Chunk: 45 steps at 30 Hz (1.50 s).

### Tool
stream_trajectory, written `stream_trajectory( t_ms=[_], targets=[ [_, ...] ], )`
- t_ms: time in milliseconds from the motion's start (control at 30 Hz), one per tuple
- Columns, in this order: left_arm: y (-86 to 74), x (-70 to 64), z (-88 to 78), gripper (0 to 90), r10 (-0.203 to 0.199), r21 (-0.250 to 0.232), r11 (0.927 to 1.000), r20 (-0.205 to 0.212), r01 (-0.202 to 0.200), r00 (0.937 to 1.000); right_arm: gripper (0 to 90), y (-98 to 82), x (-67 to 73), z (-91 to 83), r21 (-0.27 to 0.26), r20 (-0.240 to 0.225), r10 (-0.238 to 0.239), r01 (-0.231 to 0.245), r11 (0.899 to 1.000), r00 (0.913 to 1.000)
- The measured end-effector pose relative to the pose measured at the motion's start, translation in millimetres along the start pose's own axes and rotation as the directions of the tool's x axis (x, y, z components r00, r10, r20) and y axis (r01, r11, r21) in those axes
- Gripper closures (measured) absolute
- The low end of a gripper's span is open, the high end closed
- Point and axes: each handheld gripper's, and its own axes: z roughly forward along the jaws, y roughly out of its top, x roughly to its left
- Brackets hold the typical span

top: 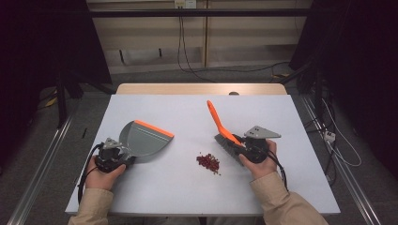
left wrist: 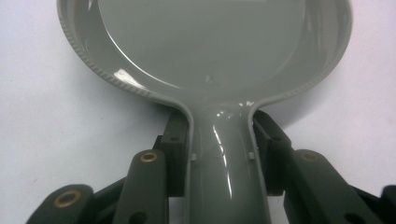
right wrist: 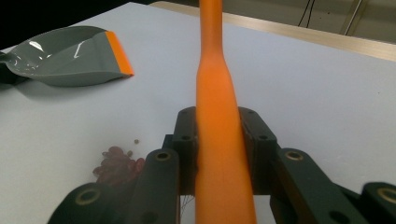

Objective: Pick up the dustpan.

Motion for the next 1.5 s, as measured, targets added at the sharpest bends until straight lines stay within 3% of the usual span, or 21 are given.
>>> stream_trajectory(
  t_ms=[167,333,467,633,867,1167,1200,1233,1333,1367,1400,1467,1500],
  targets=[
    [0.0,0.7,-3.5,63.2,0.018,-0.014,0.9998,0.01,-0.017,0.9998,71.4,0.3,-0.9,-0.9,-0.004,0.002,0.008,-0.008,1.0,1.0],
    [2.8,-0.4,-18.2,63.3,0.042,-0.048,0.998,0.037,-0.04,0.9985,71.4,0.4,-1.6,-1.0,-0.007,0.004,0.012,-0.012,1.0,0.9999],
    [3.1,-6.3,-28.4,63.3,0.097,-0.047,0.9945,0.077,-0.094,0.9923,71.4,0.4,-2.4,-1.4,-0.006,0.007,0.014,-0.014,1.0,0.9999],
    [2.0,-16.4,-39.6,63.2,0.158,-0.052,0.9869,0.134,-0.153,0.9782,71.4,0.1,-2.5,-0.8,-0.005,0.012,0.017,-0.017,1.0,0.9998],
    [-0.2,-31.1,-47.4,63.2,0.24,-0.058,0.9707,0.207,-0.233,0.9483,71.4,-0.5,-1.8,0.8,-0.001,0.018,0.015,-0.015,1.0,0.9997],
    [-3.1,-46.3,-43.6,63.1,0.288,-0.047,0.9569,0.282,-0.287,0.9152,71.4,-1.2,-1.4,4.3,0.003,0.023,0.022,-0.022,1.0,0.9995],
    [-3.8,-48.2,-43.1,63.1,0.284,-0.045,0.9578,0.289,-0.284,0.9141,71.4,-1.2,-1.4,4.7,0.004,0.021,0.023,-0.024,1.0,0.9995],
    [-4.1,-49.1,-42.4,63.2,0.293,-0.045,0.9549,0.301,-0.294,0.9073,71.4,-1.2,-1.4,5.0,0.003,0.022,0.023,-0.023,1.0,0.9995],
    [-5.0,-53.7,-40.6,63.1,0.304,-0.035,0.9506,0.306,-0.309,0.9021,71.4,-1.1,-1.0,5.8,0.004,0.021,0.023,-0.023,1.0,0.9995],
    [-5.1,-54.4,-40.1,63.1,0.311,-0.037,0.9482,0.312,-0.316,0.8979,71.4,-1.2,-0.7,6.2,0.003,0.024,0.023,-0.023,1.0,0.9995],
    [-5.5,-55.5,-39.5,63.1,0.304,-0.036,0.9501,0.322,-0.31,0.8963,71.4,-1.2,-0.7,6.5,0.003,0.022,0.023,-0.023,1.0,0.9995],
    [-5.4,-57.0,-39.2,63.1,0.319,-0.034,0.9448,0.326,-0.326,0.89,71.4,-1.2,-0.6,6.9,0.003,0.023,0.02,-0.02,1.0,0.9995],
    [-5.5,-58.2,-39.0,63.1,0.318,-0.036,0.9452,0.328,-0.324,0.8897,71.4,-1.2,-0.5,7.0,0.004,0.022,0.02,-0.02,1.0,0.9996]
  ],
)
